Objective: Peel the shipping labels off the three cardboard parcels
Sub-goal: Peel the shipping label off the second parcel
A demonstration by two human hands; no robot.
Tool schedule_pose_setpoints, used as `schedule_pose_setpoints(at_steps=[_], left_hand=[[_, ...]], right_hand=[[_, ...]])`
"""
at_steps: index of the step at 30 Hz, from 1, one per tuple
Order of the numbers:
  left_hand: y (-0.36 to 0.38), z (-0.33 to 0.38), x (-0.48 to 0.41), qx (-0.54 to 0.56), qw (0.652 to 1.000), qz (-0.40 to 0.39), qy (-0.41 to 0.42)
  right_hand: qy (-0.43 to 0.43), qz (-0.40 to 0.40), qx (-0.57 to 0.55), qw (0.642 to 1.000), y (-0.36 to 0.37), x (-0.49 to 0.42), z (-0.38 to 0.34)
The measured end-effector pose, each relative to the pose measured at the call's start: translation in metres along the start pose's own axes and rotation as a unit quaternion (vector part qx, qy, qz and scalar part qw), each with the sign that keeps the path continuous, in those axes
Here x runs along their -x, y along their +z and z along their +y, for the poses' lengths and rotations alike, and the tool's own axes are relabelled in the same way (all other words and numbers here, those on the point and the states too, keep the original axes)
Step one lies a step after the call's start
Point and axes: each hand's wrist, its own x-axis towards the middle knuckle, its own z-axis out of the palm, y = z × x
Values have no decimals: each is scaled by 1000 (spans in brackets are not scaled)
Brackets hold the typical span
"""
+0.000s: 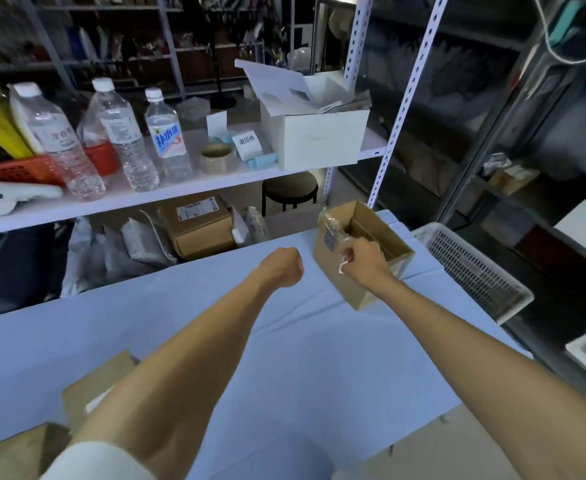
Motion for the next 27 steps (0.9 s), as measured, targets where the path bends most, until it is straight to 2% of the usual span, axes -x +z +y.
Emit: schedule_pose_setpoints(at_steps=[6,11,23,27], left_hand=[[8,53,-26,-5,1000,3,-6],[11,77,-37,-10,1000,-9,2],[8,50,-34,18,998,-4,-53],[8,39,-25,48,996,10,-73]], right_hand=[[27,52,-28,998,-47,-38,37],[37,62,-38,997,-56,-60,57],[12,24,-36,999,-41,-64,47],[-18,-23,-9,1000,-26,-58,28]])
